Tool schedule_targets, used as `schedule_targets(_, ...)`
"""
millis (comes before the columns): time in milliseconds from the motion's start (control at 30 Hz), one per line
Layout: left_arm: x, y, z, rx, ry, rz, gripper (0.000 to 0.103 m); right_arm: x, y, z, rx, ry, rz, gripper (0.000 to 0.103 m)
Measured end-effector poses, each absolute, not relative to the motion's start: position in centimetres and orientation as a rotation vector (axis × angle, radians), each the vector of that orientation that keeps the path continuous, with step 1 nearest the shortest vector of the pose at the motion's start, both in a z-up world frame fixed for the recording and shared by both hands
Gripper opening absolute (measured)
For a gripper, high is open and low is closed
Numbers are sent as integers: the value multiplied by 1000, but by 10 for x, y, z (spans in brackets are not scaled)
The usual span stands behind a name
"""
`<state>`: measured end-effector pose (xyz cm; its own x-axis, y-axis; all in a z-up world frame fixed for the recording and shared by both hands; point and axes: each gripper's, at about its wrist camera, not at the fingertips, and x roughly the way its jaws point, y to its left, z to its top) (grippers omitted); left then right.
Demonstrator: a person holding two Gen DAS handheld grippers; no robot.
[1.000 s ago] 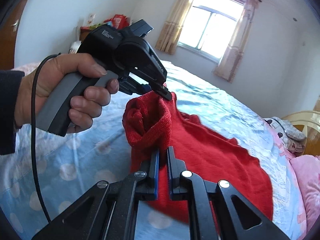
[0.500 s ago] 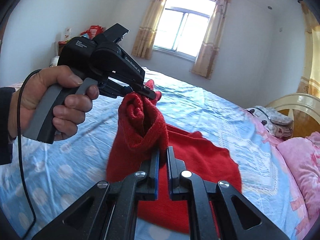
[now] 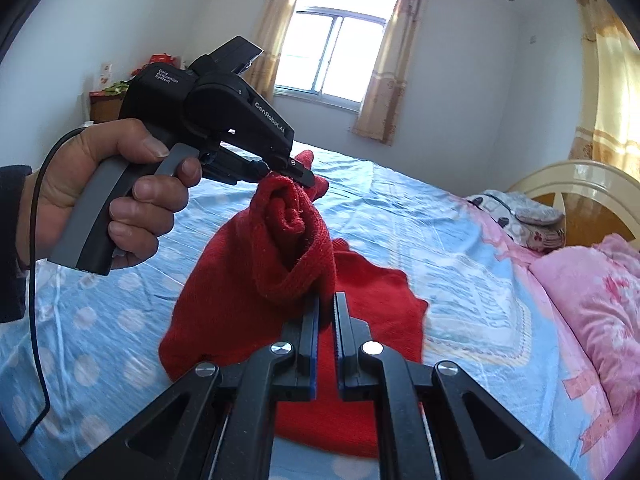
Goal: Fold small clothes
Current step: 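Lift the gripped edge with both tools and fold it over the sweater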
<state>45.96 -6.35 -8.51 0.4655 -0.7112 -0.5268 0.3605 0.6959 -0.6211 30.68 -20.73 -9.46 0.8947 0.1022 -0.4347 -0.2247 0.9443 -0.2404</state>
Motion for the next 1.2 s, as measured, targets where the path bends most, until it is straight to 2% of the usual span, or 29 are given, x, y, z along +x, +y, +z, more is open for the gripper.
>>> schedule_targets(400,461,-135,-102,-303,912,-713,12,307,-255,-118,-206,546,128,5)
schedule_targets(600,460,-156,-106,-248,932,-724,12,307,-273,-131,-158,608,103,0)
schedule_targets(833,456,-172,-110,-159,929,-711,11,314,-302,-140,17,677,168,0)
schedule_targets(867,455,-171,-110,-155,930,-711,11,314,-308,-139,68,670,188,2)
schedule_targets(933,456,-173,-109,-156,929,-709,11,317,-318,-136,158,661,216,35)
schedule_targets(967,455,-172,-109,-158,927,-710,11,316,-321,-135,188,651,224,56)
schedule_targets(1200,452,-173,-104,-143,912,-712,11,336,-305,-125,206,627,300,58)
